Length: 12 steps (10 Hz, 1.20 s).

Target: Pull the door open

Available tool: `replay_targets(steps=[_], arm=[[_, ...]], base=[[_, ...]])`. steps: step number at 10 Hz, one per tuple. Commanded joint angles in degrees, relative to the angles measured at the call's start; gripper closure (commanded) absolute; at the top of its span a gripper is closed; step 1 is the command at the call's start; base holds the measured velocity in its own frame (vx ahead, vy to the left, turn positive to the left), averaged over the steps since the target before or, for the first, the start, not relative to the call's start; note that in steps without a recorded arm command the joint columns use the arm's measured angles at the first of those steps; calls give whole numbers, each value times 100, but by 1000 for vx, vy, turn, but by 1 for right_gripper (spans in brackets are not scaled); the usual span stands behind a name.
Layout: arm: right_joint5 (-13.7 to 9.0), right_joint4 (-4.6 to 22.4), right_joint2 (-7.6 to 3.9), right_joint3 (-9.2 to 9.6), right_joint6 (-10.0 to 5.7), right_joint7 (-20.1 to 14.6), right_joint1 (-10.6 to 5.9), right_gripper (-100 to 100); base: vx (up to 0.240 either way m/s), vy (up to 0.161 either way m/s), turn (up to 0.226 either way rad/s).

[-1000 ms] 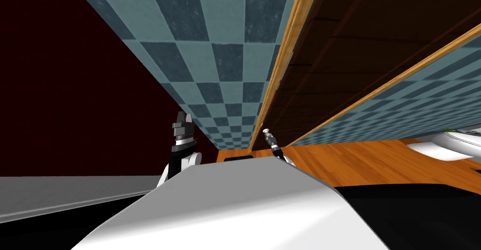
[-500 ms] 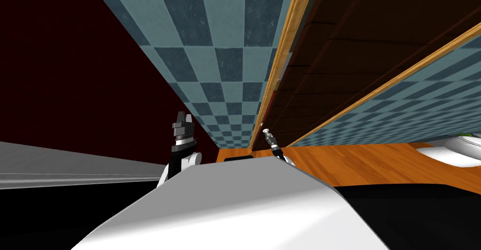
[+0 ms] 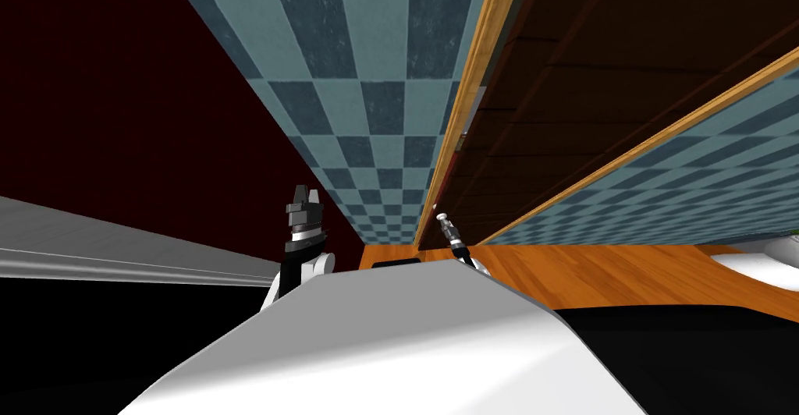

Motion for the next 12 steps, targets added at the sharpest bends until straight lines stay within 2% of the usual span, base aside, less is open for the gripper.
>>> replay_targets(steps=[1,6,7,12], arm=[[-61,22,26,46,0,-275,-5,100],[-282,32,24,119,22,-1057,-44,100],[-282,32,24,119,22,-1096,-44,100],[-475,40,22,182,42,-1827,-78,100]], base=[[-50,-21,65],[-46,-24,61],[-31,-21,30],[-34,-20,50]])
